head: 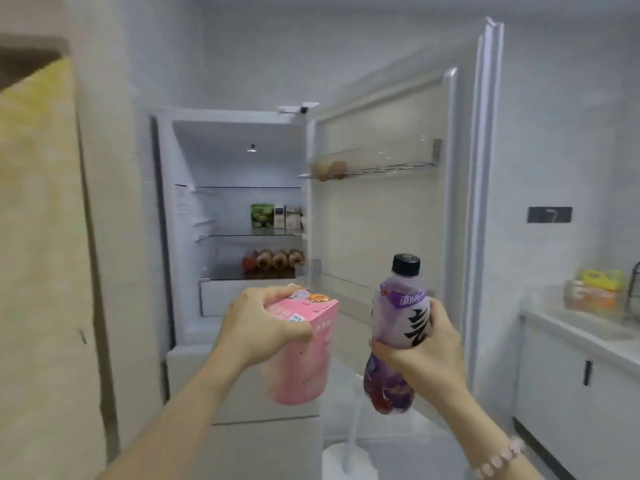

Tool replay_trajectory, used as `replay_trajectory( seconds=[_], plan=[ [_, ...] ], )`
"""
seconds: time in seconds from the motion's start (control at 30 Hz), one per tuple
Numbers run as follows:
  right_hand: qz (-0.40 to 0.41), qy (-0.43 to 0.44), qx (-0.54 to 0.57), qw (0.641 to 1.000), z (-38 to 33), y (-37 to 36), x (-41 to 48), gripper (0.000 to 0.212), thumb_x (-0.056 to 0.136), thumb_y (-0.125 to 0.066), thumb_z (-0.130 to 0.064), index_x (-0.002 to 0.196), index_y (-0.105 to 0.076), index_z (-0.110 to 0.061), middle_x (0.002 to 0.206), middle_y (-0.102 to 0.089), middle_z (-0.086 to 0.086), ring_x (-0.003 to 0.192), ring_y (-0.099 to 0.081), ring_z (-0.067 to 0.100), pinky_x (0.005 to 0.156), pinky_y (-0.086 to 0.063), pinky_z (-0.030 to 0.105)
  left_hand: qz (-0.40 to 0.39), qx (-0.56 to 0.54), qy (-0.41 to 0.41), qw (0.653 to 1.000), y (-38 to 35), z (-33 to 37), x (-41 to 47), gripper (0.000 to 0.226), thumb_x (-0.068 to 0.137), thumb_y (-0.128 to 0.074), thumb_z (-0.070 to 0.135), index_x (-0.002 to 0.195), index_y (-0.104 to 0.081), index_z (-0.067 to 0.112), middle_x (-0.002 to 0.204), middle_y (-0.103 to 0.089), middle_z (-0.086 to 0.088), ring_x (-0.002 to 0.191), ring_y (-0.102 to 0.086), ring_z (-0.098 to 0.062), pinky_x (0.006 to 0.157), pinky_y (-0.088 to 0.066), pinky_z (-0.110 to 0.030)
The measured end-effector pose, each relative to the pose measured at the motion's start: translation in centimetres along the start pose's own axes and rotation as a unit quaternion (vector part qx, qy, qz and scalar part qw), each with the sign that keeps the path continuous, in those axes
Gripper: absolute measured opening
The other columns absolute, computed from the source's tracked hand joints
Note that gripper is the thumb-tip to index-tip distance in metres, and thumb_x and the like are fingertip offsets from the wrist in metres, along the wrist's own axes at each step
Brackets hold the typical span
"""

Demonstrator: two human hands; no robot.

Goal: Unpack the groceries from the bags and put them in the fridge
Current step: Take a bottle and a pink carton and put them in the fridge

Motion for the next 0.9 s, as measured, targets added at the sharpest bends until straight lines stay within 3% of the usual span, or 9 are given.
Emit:
replay_trajectory(
  seconds=[0.13,0.3,0.43,0.53,0.73,0.9],
  plan=[
    [-0.075,0.004,0.032,0.997,0.6,-5.9,-0.4,0.06,0.045,-0.087,-0.014,0.091,-0.053,-0.033,0.078,-0.067,-0.011,0.076,-0.064,0.008,0.066,-0.052,0.027,0.063,0.023,0.064,0.996,4.1,-3.9,-0.8,0.079,0.032,-0.067,0.042,0.11,-0.067,0.04,0.111,-0.063,0.021,0.099,-0.058,-0.006,0.08,-0.048,-0.022],
    [-0.15,-0.016,0.059,0.987,1.4,-10.8,-0.9,0.061,0.045,-0.087,-0.014,0.088,-0.05,-0.038,0.079,-0.066,-0.012,0.075,-0.062,0.005,0.065,-0.048,0.023,0.128,0.048,0.126,0.983,7.0,-6.2,-2.8,0.068,0.038,-0.069,0.036,0.106,-0.066,0.039,0.102,-0.059,0.016,0.094,-0.056,-0.009,0.068,-0.043,-0.018],
    [-0.17,-0.021,0.078,0.982,2.3,-13.5,-1.7,0.066,0.043,-0.085,-0.021,0.098,-0.051,-0.035,0.084,-0.066,-0.012,0.077,-0.063,0.008,0.071,-0.054,0.032,0.151,0.081,0.16,0.972,8.3,-7.4,-3.0,0.069,0.037,-0.07,0.034,0.106,-0.066,0.036,0.099,-0.058,0.014,0.094,-0.056,-0.012,0.073,-0.044,-0.021],
    [-0.173,-0.028,0.089,0.98,2.5,-15.6,-2.0,0.067,0.042,-0.084,-0.022,0.099,-0.051,-0.036,0.086,-0.066,-0.012,0.078,-0.063,0.006,0.07,-0.052,0.028,0.155,0.078,0.165,0.971,8.8,-8.6,-1.9,0.065,0.036,-0.071,0.033,0.101,-0.067,0.038,0.105,-0.062,0.008,0.094,-0.058,-0.013,0.071,-0.045,-0.021],
    [-0.168,-0.043,0.088,0.981,3.6,-21.0,-0.8,0.067,0.037,-0.082,-0.029,0.092,-0.047,-0.043,0.087,-0.065,-0.014,0.082,-0.062,0.007,0.075,-0.053,0.031,0.14,0.073,0.151,0.976,8.9,-12.4,2.5,0.075,0.036,-0.071,0.033,0.111,-0.066,0.032,0.104,-0.059,0.009,0.094,-0.058,-0.013,0.076,-0.048,-0.023],
    [-0.168,-0.045,0.066,0.983,4.0,-25.3,1.5,0.063,0.042,-0.085,-0.021,0.089,-0.047,-0.041,0.082,-0.065,-0.013,0.079,-0.061,0.005,0.073,-0.054,0.029,0.111,0.082,0.139,0.981,9.5,-15.8,6.8,0.08,0.036,-0.07,0.038,0.115,-0.064,0.031,0.111,-0.058,0.008,0.097,-0.057,-0.013,0.081,-0.048,-0.024]
  ],
)
Point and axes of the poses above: each hand's wrist, its own x-axis towards the middle knuckle, its own y-axis out of the back of the hand, z = x × y, the point moved 4 cm from there along x, towards the middle knuckle
